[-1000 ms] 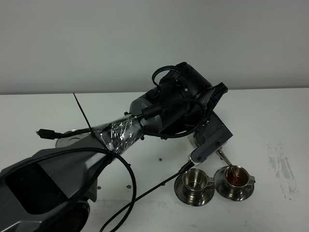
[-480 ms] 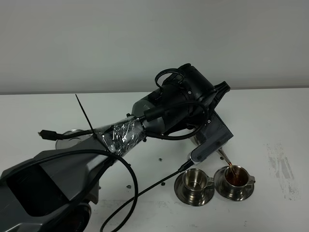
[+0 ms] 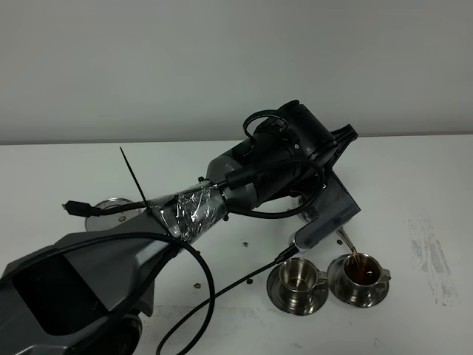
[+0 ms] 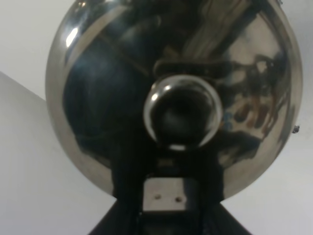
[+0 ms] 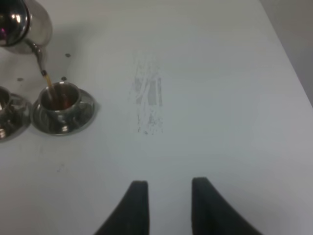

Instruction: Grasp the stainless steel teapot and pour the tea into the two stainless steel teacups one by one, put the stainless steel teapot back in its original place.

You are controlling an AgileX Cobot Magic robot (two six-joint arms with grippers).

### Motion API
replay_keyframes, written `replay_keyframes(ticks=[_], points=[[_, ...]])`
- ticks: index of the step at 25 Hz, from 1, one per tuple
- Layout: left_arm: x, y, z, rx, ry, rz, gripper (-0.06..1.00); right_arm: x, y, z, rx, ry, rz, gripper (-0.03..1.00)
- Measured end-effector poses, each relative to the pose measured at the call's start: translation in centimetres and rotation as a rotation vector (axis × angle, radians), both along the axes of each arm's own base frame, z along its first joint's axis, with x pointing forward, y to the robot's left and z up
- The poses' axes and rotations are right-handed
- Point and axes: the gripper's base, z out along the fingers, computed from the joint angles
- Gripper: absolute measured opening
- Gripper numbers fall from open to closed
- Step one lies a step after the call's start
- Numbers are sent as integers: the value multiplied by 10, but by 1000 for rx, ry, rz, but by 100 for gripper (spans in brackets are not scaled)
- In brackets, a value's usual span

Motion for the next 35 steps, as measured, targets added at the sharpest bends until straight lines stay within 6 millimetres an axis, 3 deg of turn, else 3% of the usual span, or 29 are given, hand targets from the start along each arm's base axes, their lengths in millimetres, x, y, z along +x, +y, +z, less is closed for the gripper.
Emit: replay_keyframes(ticks=[35], points=[[1, -1, 1, 4, -24, -8, 26, 0, 0, 0, 0, 0, 0, 24]])
